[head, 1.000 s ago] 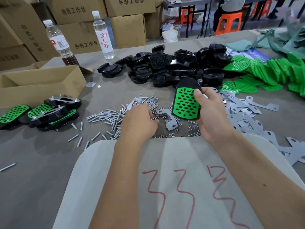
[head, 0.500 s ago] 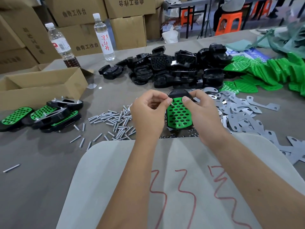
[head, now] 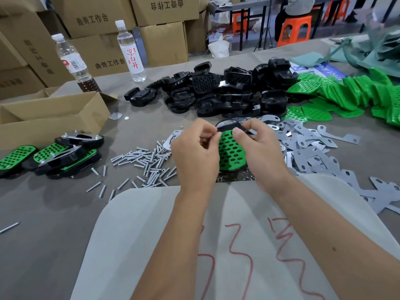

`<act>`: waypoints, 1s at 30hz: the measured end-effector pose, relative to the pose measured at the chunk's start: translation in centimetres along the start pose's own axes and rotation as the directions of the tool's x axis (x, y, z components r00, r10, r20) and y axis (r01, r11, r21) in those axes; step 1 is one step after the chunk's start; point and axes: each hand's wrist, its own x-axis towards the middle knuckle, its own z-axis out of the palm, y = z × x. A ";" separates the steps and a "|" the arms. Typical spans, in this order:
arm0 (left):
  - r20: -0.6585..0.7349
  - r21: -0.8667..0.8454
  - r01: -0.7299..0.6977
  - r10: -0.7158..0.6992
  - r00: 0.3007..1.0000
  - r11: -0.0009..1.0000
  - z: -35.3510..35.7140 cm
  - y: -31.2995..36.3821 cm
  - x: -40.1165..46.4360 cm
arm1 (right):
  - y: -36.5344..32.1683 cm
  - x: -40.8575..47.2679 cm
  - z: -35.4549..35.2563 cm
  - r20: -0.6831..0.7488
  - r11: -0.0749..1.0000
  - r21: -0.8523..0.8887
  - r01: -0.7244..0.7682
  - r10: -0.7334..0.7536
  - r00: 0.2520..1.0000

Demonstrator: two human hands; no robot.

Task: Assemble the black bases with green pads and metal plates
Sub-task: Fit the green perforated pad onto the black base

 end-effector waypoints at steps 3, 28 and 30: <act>0.003 -0.019 0.056 -0.056 0.998 0.998 -0.3 -0.3 0.1 | 0.4 0.0 -0.1 0.022 0.999 -0.012 0.043 -0.043 0.999; 0.139 -0.077 0.376 -0.364 0.921 0.923 -0.7 0.4 0.6 | 1.0 0.2 0.0 0.004 0.973 -0.174 0.155 -0.157 0.988; 0.136 -0.074 0.330 -0.319 0.938 0.941 -0.4 0.8 0.2 | 1.2 0.5 0.1 -0.054 0.971 -0.187 0.151 -0.163 0.985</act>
